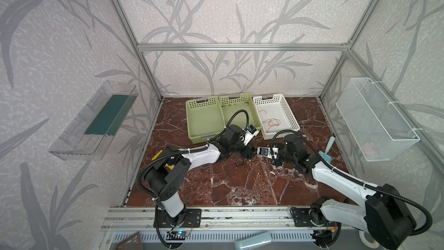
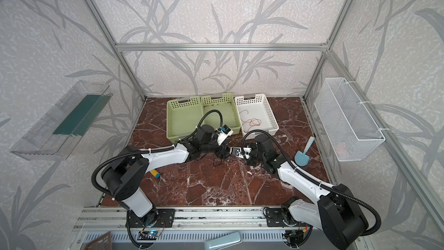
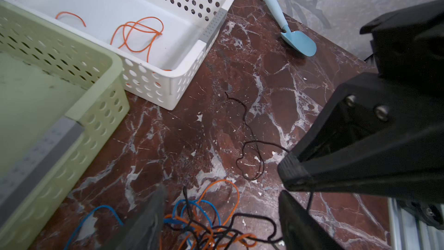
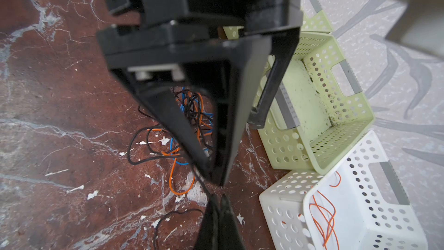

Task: Untangle and sort cables by color
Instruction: Untie the cable from multiple cables.

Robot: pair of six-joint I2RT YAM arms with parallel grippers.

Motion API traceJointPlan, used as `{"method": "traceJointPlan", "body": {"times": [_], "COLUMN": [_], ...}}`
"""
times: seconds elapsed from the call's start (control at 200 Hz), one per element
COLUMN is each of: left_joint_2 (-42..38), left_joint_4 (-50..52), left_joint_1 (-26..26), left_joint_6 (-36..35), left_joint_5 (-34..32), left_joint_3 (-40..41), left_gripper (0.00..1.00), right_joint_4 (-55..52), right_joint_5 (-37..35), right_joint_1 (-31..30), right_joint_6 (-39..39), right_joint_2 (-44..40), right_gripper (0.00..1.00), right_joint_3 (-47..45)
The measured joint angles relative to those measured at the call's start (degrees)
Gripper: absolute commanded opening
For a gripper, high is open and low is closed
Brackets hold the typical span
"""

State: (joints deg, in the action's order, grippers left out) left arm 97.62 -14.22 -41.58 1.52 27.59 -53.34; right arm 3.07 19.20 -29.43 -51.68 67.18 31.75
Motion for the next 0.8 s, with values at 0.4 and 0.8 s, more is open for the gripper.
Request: {"method": "traceJointPlan", "body": {"times": [0.4, 0.8], "left_joint_2": [4.4, 5.4], "left_joint_4": [0.0, -1.6], "left_joint_1": [-0.9, -0.9], "left_joint_6": [1.2, 1.1], "left_joint_5": [0.3, -4.6], "left_joint_3": [-1.2, -0.7], "left_gripper": [0.52, 0.0], "right_joint_4": [-1.6, -1.7], "right_joint_5": [-1.6, -7.3], "right_joint_1": [-0.4, -0.6], "right_joint_6": [-0.4, -0.1], "right_joint_2": [0.1, -1.7], "right_gripper": [0.0, 0.0], "right_joint_3": [0.0, 0.0]}}
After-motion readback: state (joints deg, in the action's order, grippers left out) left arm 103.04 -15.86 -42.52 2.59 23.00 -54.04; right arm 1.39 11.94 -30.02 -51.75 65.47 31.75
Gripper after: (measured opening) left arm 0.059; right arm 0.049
